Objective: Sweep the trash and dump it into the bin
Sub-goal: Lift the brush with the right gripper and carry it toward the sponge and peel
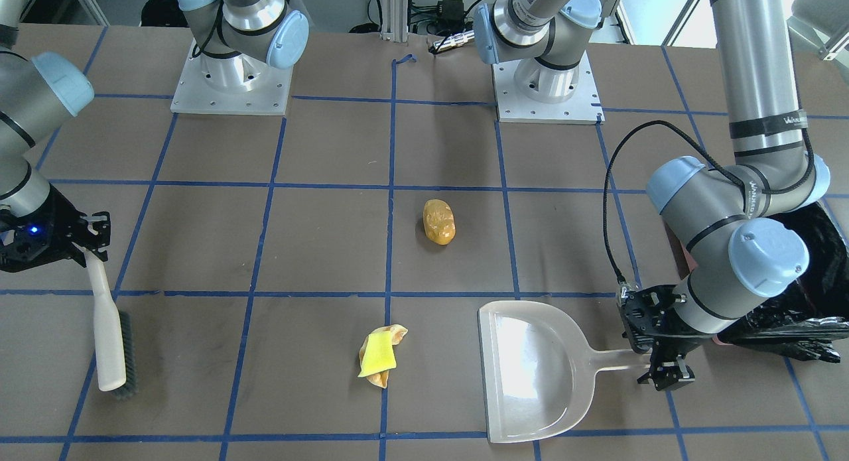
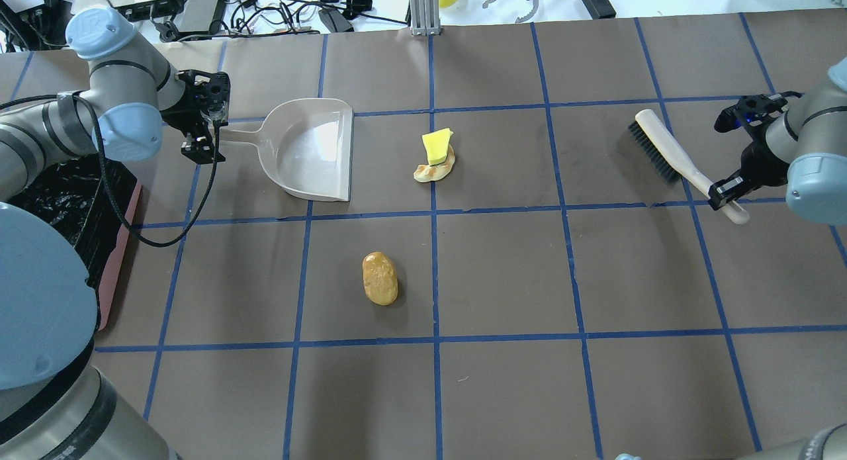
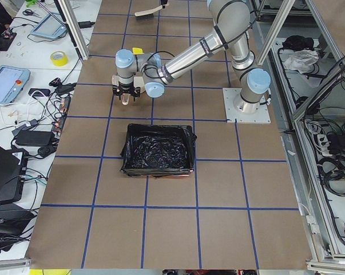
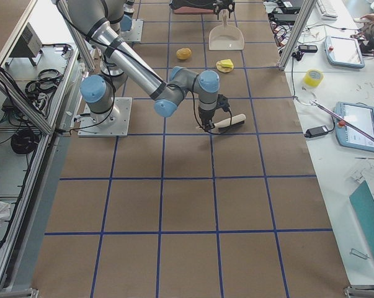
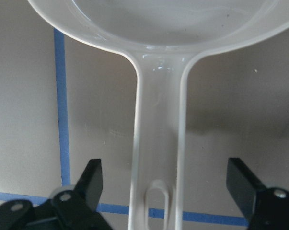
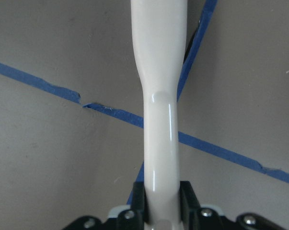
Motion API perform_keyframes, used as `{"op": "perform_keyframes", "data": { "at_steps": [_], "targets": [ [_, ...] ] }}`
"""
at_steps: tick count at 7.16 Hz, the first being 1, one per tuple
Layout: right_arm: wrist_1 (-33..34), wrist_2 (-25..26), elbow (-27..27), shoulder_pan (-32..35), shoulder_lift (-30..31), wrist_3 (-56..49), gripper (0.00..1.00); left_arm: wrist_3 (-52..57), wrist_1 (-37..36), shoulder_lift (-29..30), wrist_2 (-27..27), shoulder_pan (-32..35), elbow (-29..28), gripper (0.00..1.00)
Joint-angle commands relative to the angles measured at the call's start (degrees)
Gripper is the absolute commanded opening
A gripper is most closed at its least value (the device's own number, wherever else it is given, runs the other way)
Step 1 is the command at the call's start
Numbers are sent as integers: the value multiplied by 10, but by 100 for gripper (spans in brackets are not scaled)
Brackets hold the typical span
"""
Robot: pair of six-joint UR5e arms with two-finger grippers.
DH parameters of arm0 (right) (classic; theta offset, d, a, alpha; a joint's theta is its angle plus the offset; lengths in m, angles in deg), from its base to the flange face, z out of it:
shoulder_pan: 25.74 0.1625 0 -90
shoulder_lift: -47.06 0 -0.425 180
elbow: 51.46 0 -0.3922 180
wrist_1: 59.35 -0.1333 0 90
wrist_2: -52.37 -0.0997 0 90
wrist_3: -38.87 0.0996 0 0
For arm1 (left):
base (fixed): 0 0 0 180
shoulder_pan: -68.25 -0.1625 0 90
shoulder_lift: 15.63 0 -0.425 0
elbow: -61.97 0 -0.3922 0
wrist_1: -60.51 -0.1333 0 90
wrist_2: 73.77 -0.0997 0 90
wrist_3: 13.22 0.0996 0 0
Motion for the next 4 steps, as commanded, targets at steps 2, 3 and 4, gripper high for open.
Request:
{"op": "perform_keyframes", "data": {
  "at_steps": [2, 3, 4],
  "targets": [
    [-53, 11, -31, 74, 44, 116, 6, -1, -4, -7, -4, 6, 1, 0],
    [-66, 9, -43, 106, 47, 198, 6, -2, -4, -9, -6, 11, 1, 0],
    [-66, 11, -46, 144, 48, 244, 7, -2, -3, -12, -8, 14, 1, 0]
  ]
}}
